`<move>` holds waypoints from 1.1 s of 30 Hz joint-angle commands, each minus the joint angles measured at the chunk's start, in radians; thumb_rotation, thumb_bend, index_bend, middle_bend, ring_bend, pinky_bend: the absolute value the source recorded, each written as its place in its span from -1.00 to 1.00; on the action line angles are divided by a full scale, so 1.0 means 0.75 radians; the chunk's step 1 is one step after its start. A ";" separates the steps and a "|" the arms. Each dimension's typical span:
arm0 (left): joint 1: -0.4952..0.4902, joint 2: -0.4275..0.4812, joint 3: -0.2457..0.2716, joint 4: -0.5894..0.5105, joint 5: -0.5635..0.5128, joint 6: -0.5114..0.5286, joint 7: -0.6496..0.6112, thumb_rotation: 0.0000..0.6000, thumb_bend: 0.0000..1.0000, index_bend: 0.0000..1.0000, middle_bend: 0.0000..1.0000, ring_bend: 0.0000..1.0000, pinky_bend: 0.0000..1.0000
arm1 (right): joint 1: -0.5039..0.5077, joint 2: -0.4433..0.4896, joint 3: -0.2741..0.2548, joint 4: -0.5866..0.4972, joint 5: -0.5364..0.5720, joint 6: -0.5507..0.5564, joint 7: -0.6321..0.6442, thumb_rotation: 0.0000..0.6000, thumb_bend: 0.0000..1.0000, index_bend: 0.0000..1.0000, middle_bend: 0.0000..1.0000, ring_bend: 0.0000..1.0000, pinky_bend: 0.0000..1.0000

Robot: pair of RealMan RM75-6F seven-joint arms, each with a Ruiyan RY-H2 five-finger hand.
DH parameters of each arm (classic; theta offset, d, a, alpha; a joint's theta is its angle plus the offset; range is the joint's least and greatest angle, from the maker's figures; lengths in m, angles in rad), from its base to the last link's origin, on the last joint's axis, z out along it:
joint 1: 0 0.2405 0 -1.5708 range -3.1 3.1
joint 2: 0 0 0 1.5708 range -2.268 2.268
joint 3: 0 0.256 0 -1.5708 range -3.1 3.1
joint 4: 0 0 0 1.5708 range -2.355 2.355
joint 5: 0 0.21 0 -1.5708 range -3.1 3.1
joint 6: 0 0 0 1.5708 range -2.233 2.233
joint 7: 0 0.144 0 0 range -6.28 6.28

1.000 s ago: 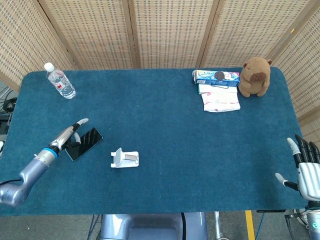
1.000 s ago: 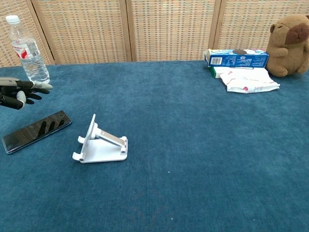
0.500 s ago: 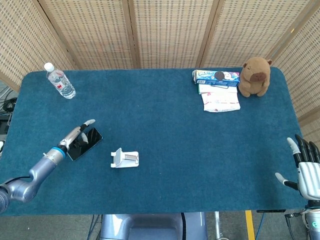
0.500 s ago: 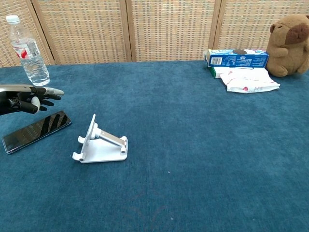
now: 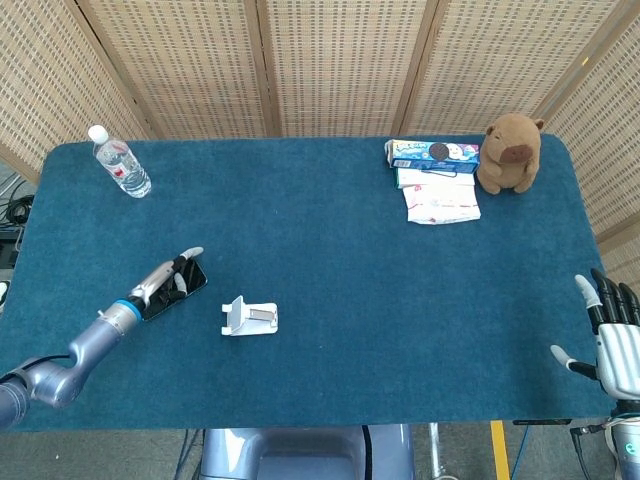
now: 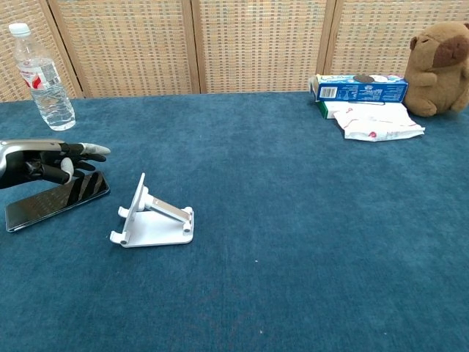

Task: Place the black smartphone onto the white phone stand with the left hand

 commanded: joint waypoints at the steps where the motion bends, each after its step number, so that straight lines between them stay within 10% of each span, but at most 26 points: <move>1: 0.000 0.001 0.017 -0.022 0.025 0.016 0.012 1.00 1.00 -1.00 -1.00 -1.00 -1.00 | 0.000 0.001 0.001 0.002 0.002 -0.001 0.004 1.00 -1.00 -1.00 -1.00 -1.00 -1.00; 17: 0.021 0.149 0.110 -0.340 0.202 0.223 0.152 1.00 0.96 -1.00 -1.00 -1.00 -1.00 | -0.003 0.003 0.003 0.006 0.004 0.007 0.019 1.00 -1.00 -1.00 -1.00 -1.00 -1.00; 22: 0.060 0.191 0.096 -0.357 0.132 0.305 0.361 1.00 -0.67 -1.00 -1.00 -1.00 -1.00 | -0.006 0.007 0.006 0.004 0.006 0.013 0.031 1.00 -1.00 -1.00 -1.00 -1.00 -1.00; 33: 0.126 0.013 -0.025 -0.413 -0.587 0.555 1.397 1.00 -0.81 -0.96 -1.00 -0.89 -0.88 | -0.010 0.014 0.002 0.000 -0.003 0.019 0.046 1.00 -1.00 -1.00 -1.00 -1.00 -1.00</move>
